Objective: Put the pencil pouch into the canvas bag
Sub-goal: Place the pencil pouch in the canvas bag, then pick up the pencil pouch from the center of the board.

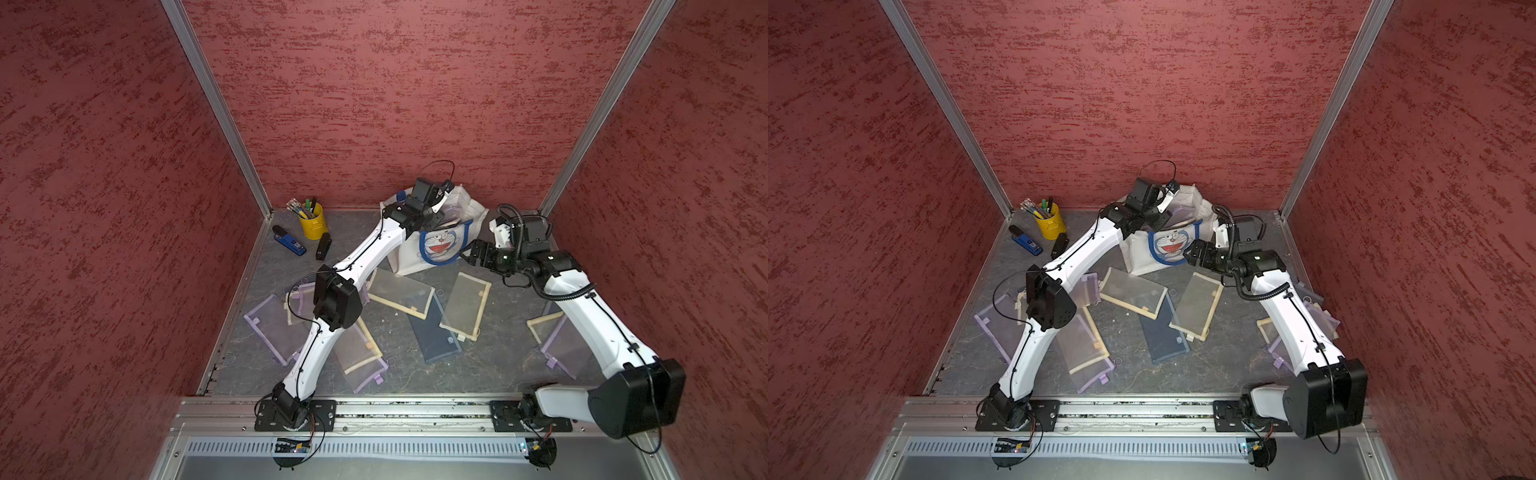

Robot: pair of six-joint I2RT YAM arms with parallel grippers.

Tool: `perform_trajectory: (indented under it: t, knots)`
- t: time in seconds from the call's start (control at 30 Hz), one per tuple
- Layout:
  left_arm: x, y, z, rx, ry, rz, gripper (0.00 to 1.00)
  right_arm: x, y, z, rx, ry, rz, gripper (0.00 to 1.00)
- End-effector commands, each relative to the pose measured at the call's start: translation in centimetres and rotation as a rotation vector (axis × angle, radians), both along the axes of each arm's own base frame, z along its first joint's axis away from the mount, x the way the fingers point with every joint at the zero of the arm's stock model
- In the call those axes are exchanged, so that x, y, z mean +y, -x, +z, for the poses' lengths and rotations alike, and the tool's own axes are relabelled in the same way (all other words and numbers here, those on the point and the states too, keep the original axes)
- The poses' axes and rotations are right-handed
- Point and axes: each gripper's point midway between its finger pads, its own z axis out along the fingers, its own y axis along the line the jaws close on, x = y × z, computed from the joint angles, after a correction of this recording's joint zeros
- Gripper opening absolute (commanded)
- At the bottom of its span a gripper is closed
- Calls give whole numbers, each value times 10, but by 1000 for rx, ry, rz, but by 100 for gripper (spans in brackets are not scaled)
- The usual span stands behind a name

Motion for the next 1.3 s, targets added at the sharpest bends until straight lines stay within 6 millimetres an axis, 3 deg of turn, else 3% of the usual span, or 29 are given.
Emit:
perform_trajectory:
  t: [0.0,0.07,0.17,0.23,0.37,0.57,0.77,0.97,1.27]
  knots:
    - [5,40,75,-49,122,-12,54,-14,7,-16,26,43,-54,99]
    - [12,61,91,-43,166,-9,55,-17,12,-28,50,50,-68,99]
    - [20,98,96,2,245,-21,57,-22,19,-48,91,63,-83,99]
    - [23,123,85,73,294,-25,59,-26,23,-60,115,60,-95,98]
    - [14,174,35,276,333,-44,61,-31,28,-82,148,31,-109,97]
    - [1,217,-40,644,562,9,67,-32,31,-118,206,17,-101,96]
    - [-21,224,-108,879,606,84,68,-44,34,-148,251,-16,-146,95]
    - [-53,214,-143,986,620,96,68,-54,31,-166,271,-73,-182,93]
    - [-72,196,-206,1072,627,209,63,-53,29,-192,286,-123,-165,91]
